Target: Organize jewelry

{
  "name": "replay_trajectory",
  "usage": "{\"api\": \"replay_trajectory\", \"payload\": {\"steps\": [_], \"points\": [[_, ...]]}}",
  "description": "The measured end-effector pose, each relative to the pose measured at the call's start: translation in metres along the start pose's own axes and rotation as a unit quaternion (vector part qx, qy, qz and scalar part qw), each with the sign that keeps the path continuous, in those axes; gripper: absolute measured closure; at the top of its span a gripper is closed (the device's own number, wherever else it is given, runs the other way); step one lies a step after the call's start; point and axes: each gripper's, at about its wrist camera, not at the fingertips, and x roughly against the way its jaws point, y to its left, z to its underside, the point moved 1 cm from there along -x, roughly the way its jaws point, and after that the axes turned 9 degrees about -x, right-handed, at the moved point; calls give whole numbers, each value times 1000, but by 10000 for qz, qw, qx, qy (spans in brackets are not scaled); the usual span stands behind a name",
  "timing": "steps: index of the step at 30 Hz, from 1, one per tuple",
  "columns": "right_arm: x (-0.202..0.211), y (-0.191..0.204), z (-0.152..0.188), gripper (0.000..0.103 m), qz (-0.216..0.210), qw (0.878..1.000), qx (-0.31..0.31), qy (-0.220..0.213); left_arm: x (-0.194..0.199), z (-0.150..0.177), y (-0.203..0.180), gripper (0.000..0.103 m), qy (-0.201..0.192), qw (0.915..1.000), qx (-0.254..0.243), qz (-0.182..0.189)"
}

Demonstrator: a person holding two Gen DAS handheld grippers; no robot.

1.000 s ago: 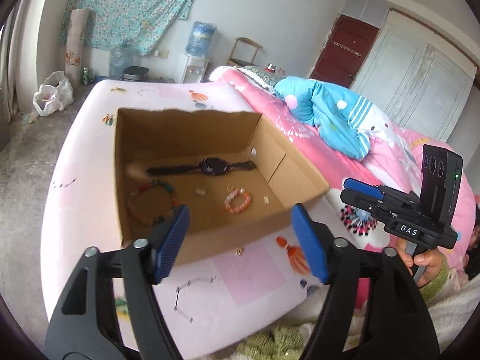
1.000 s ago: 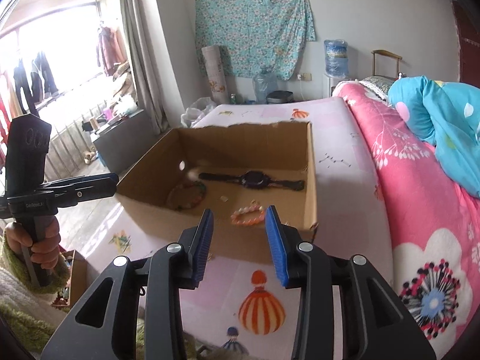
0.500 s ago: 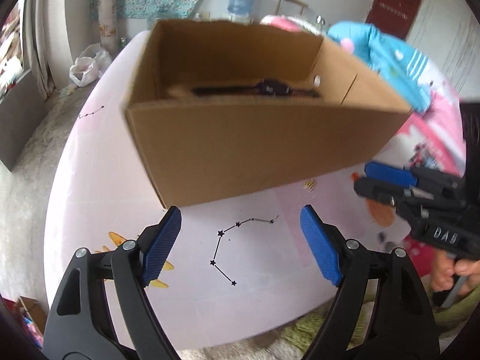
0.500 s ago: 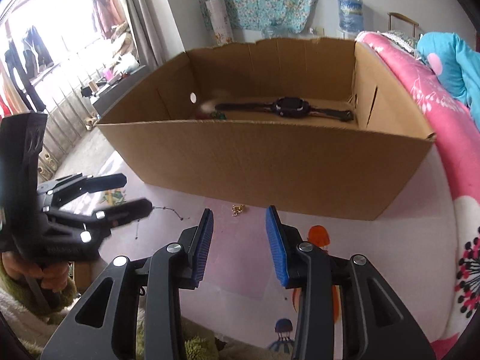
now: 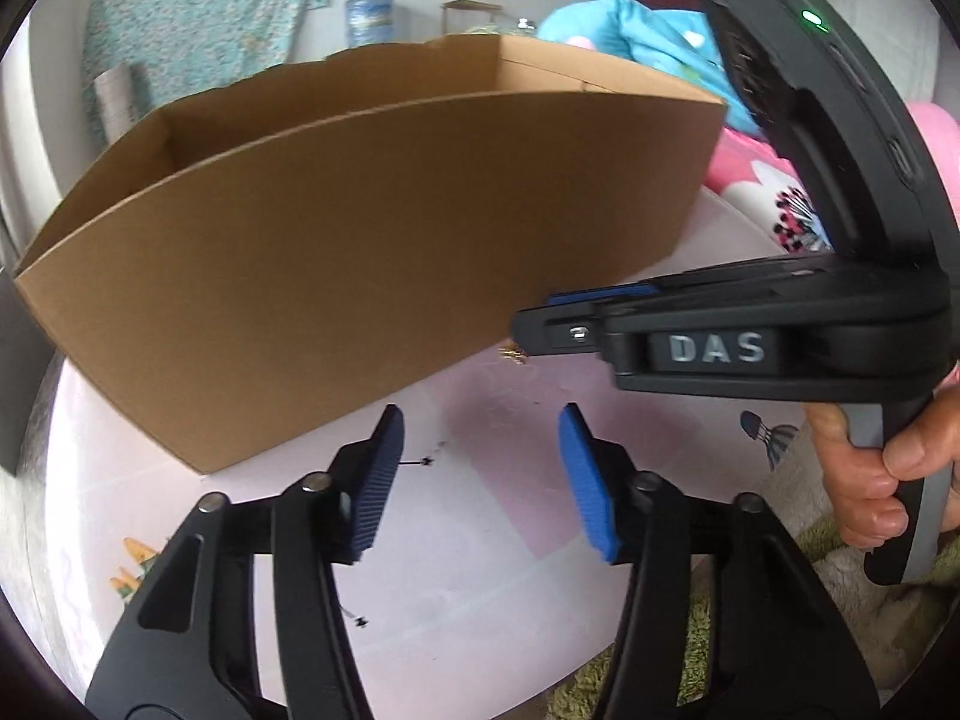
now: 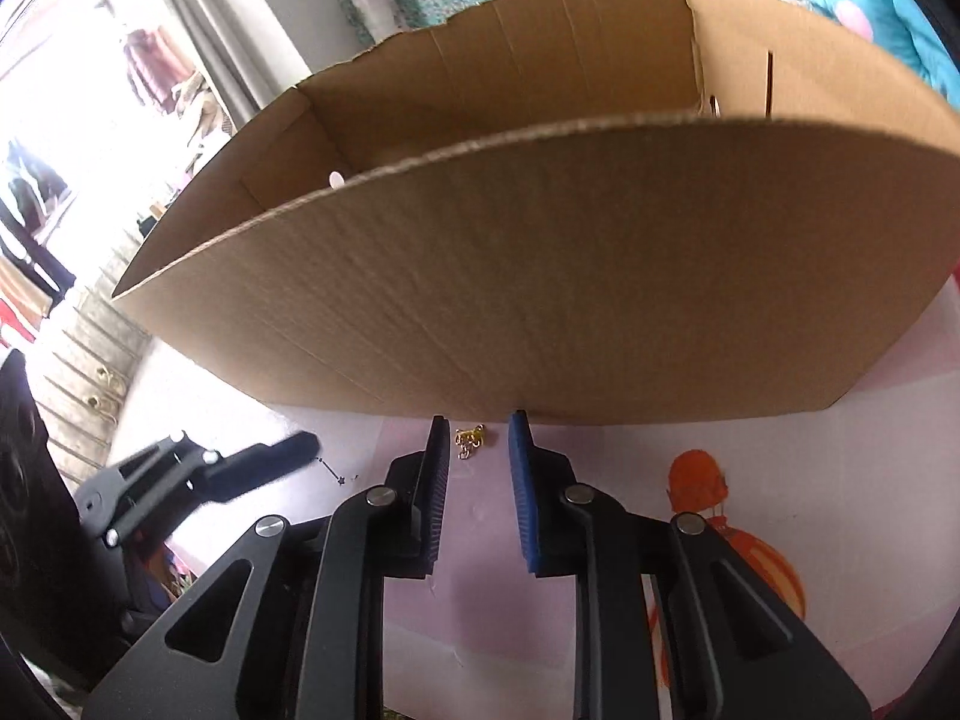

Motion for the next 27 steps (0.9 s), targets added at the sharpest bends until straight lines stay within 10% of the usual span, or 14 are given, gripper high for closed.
{"api": "replay_trajectory", "payload": {"steps": [8, 27], "points": [[-6, 0, 1, 100, 184, 9998, -4, 11, -5, 1, -6, 68, 68, 9996, -276, 41], [4, -32, -1, 101, -264, 9988, -405, 93, -23, -23, -3, 79, -12, 9995, -251, 206]]}}
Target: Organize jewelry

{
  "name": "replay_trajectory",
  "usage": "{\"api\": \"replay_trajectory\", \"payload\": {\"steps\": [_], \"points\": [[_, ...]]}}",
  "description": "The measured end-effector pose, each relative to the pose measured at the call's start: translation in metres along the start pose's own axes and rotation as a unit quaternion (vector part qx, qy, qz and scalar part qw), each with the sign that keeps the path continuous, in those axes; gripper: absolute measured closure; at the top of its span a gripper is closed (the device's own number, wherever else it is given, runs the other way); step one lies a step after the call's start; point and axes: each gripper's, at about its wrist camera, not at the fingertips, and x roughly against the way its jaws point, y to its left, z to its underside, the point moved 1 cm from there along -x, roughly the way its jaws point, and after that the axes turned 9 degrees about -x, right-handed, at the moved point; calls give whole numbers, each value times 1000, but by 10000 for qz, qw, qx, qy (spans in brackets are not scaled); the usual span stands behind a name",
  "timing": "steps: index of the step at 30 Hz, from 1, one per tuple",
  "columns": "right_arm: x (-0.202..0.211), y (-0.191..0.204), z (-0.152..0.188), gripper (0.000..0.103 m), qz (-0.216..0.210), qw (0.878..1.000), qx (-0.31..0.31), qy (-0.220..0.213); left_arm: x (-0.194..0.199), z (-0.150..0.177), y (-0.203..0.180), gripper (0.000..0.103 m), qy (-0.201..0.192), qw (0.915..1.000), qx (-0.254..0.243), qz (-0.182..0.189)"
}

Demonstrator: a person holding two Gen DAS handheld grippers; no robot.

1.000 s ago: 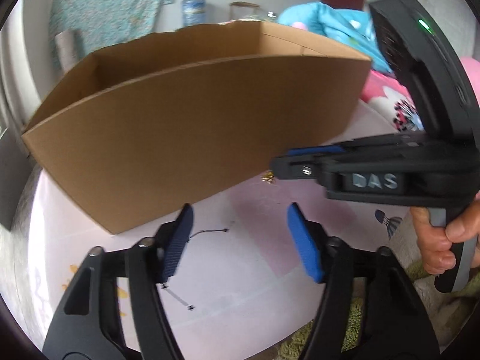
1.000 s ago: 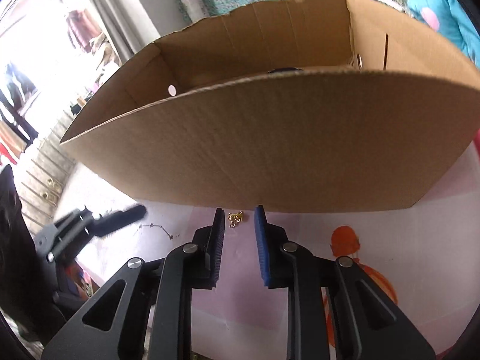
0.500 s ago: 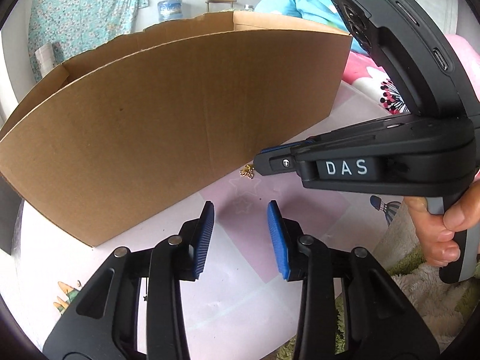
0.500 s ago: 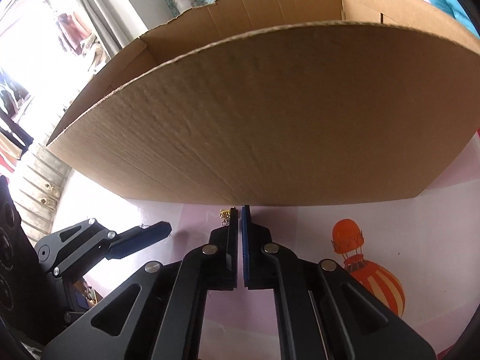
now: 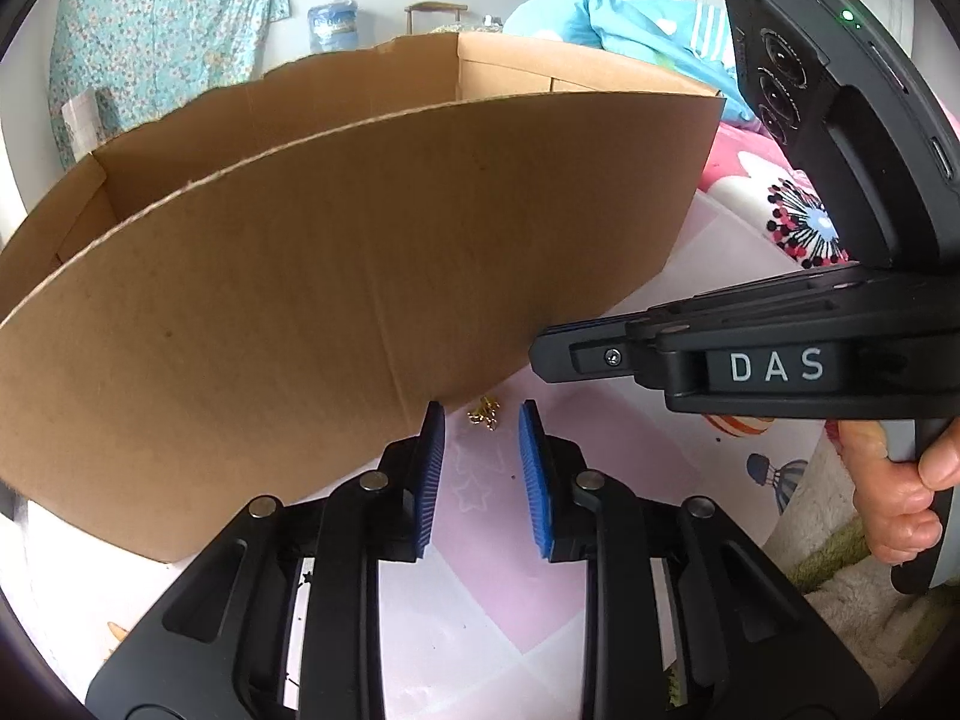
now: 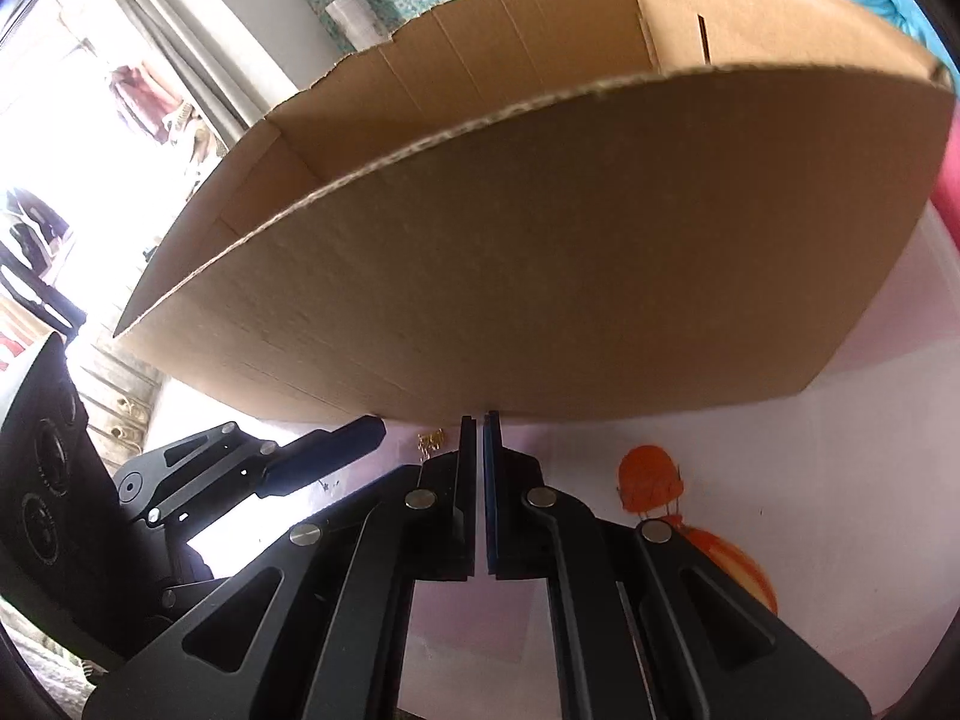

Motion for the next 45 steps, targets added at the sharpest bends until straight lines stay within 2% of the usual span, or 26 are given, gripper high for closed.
{"api": "replay_trajectory", "payload": {"steps": [5, 13, 15, 19, 22, 29, 34, 40, 45], "points": [[0, -3, 4, 101, -101, 9999, -33, 18, 0, 0, 4, 80, 11, 9999, 72, 69], [0, -18, 5, 101, -170, 9998, -78, -34, -5, -5, 7, 80, 56, 9999, 122, -38], [3, -22, 9, 101, -149, 9999, -40, -38, -3, -4, 3, 80, 70, 10000, 38, 53], [5, -26, 13, 100, -125, 9999, -49, -15, -7, -1, -6, 80, 197, 9997, -166, -4], [5, -27, 14, 100, -120, 9999, -90, 22, -8, -1, -7, 83, 182, 9996, -172, -88], [8, -23, 18, 100, -134, 9999, 24, 51, -12, -3, -5, 103, 174, 9994, -266, -143], [8, -18, 22, 100, -192, 9996, 157, 115, -9, 0, -5, 103, 152, 9994, -279, -124], [-3, 14, 22, 99, 35, 9942, 1055, 212, -4, 5, -1, 103, 127, 9997, -180, -101], [-12, 40, 26, 99, 300, 9777, 2069, 217, -2, 8, 4, 103, 127, 9998, -121, -47]]}}
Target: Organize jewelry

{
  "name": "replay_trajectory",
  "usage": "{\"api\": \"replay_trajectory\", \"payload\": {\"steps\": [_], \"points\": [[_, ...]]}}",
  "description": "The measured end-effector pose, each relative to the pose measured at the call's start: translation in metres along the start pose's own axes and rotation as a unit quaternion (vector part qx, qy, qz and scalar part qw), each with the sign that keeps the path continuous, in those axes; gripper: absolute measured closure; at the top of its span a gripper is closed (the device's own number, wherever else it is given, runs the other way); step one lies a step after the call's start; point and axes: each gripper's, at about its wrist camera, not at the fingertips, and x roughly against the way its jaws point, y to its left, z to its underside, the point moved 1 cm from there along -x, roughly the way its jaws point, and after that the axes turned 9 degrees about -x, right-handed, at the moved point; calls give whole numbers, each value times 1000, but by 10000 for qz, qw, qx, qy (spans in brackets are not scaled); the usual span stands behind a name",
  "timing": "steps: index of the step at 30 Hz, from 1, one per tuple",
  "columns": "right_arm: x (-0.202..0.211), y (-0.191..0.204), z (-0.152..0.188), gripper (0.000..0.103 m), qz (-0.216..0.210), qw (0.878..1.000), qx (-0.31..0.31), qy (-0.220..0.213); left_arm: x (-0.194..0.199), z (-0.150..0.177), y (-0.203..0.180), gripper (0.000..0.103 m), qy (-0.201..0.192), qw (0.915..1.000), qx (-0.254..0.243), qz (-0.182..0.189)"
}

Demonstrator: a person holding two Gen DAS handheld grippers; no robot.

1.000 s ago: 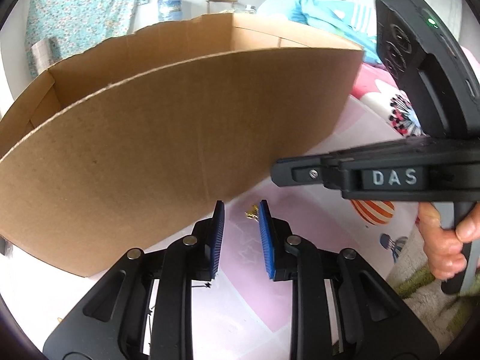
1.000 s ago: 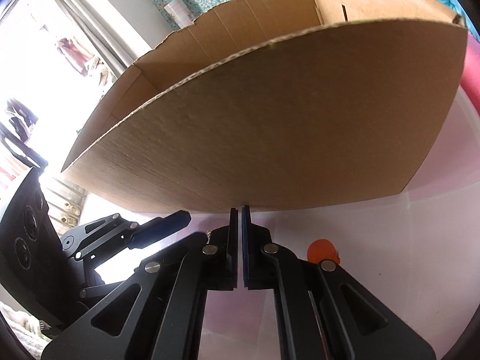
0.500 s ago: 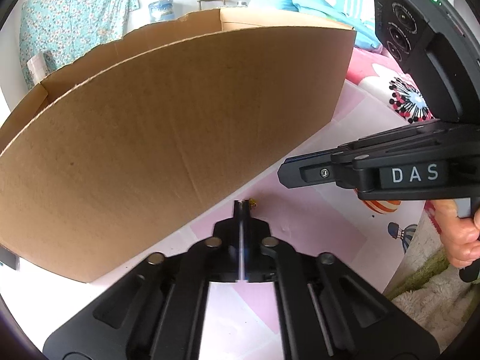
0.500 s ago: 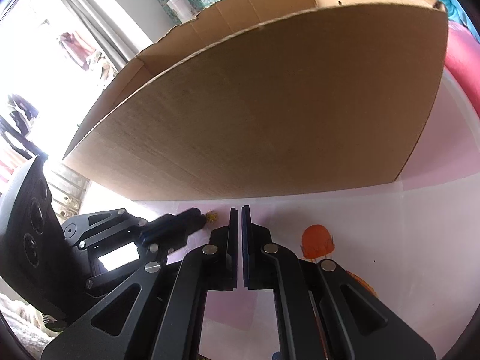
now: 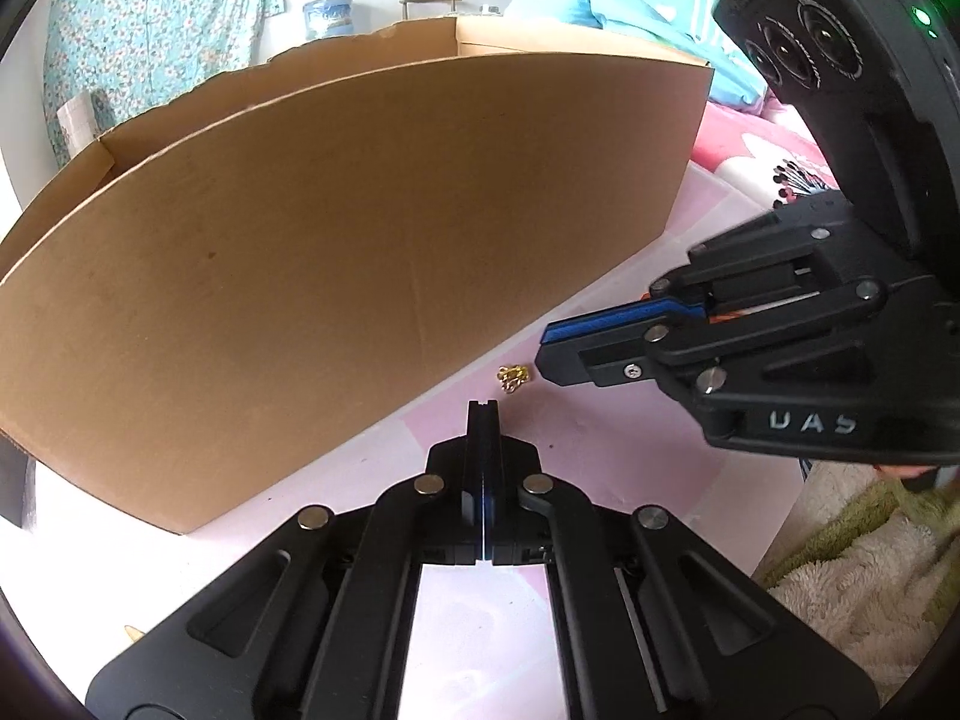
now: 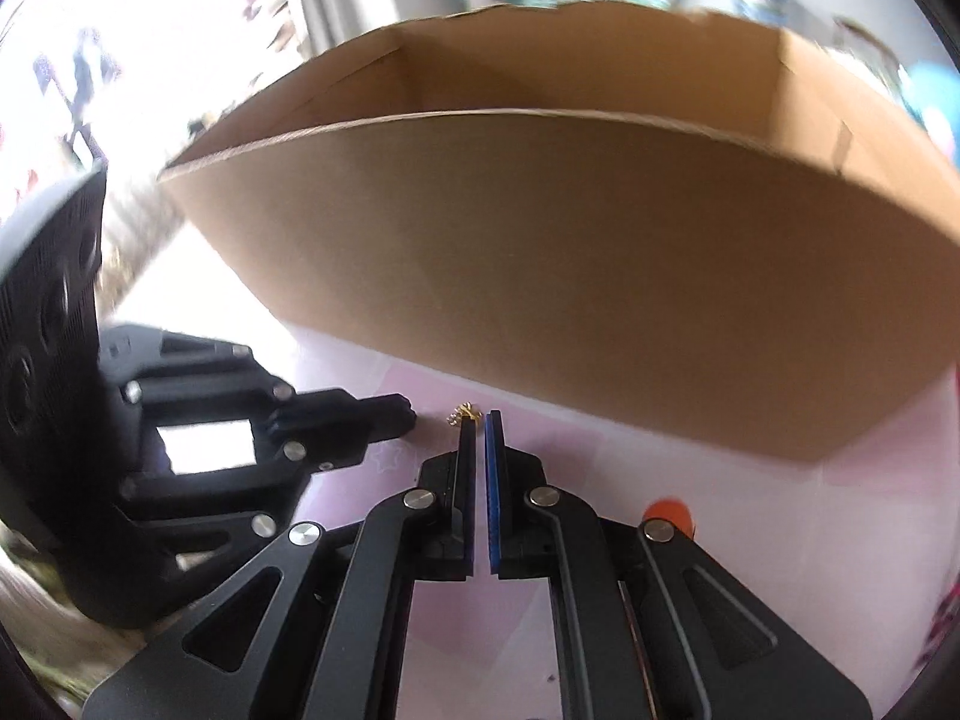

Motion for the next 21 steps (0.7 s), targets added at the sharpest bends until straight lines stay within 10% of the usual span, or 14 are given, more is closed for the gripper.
{"api": "replay_trajectory", "payload": {"steps": [4, 10, 13, 21], "points": [[-4, 6, -2, 80, 41, 9994, 349, 34, 0, 0, 4, 103, 0, 10000, 76, 33], [-14, 23, -4, 80, 108, 9977, 659, 96, 0, 1, 5, 103, -5, 9998, 149, 108], [-13, 25, 1, 99, 84, 9967, 801, 76, -2, 0, 5, 103, 0, 9998, 130, 117], [-1, 23, 3, 100, -225, 9992, 316, 87, 2, 2, -3, 103, -115, 9994, -26, 320]]}}
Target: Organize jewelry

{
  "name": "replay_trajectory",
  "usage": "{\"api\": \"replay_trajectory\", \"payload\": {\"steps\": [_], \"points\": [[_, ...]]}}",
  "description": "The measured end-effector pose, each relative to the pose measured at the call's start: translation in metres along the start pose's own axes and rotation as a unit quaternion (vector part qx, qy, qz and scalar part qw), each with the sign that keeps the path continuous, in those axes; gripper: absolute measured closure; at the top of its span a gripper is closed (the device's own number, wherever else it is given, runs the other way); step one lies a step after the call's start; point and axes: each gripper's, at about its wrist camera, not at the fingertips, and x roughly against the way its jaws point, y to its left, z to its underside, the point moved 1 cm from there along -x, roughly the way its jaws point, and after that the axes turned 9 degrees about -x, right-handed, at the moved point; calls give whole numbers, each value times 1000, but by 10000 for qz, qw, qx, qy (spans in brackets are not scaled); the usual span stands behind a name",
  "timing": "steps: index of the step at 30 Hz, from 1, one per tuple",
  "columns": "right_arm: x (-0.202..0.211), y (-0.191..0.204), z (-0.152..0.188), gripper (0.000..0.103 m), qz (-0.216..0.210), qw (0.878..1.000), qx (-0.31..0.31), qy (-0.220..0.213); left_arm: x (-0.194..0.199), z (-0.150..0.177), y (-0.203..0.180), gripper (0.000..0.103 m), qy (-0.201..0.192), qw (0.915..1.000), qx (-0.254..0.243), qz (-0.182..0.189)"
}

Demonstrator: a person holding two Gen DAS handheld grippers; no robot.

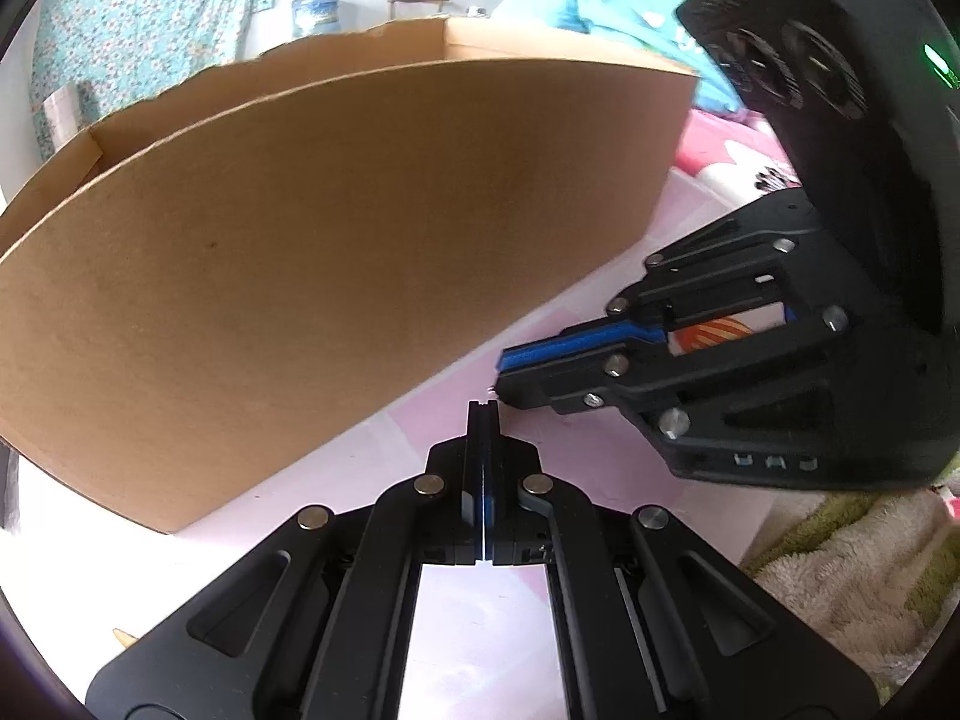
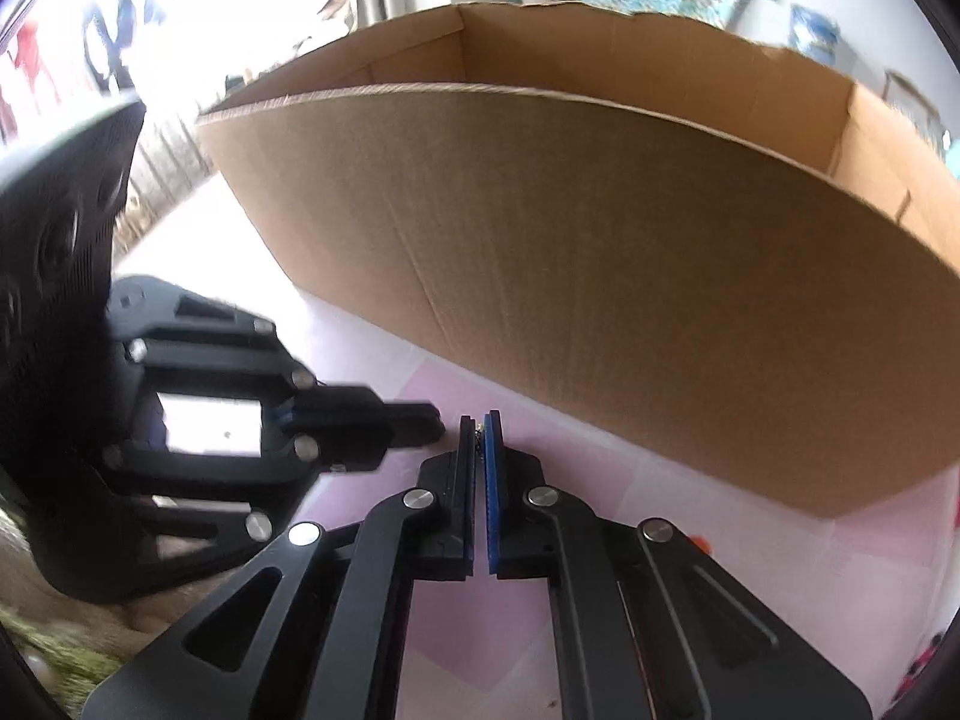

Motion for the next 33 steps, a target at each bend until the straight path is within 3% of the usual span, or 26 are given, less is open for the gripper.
{"api": "replay_trajectory", "payload": {"steps": [5, 10, 18, 25, 29, 30, 32, 33], "points": [[17, -11, 0, 100, -339, 9982, -468, -156, -1, -2, -11, 103, -19, 9999, -123, 49], [43, -14, -5, 100, -611, 9952, -693, -337, 17, -11, -14, 103, -311, 9995, -79, 83], [99, 0, -22, 100, -785, 9905, -602, -959, 73, -35, -15, 103, -907, 9957, -160, -80], [140, 6, -65, 100, -926, 9829, -405, -1537, 106, -74, 0, 103, -1359, 9898, -201, -383], [129, -11, -87, 100, -1002, 9826, -672, -1411, 95, -90, 13, 101, -1164, 9917, -71, -538], [121, -17, -90, 100, -1052, 9828, -791, -1297, 89, -89, 19, 99, -1002, 9932, 11, -595], [103, -33, -95, 99, -1248, 9803, -1171, -988, 77, -85, 32, 84, -736, 9953, 239, -590], [98, -39, -96, 99, -1295, 9789, -1306, -891, 74, -81, 36, 84, -663, 9954, 375, -584]]}}
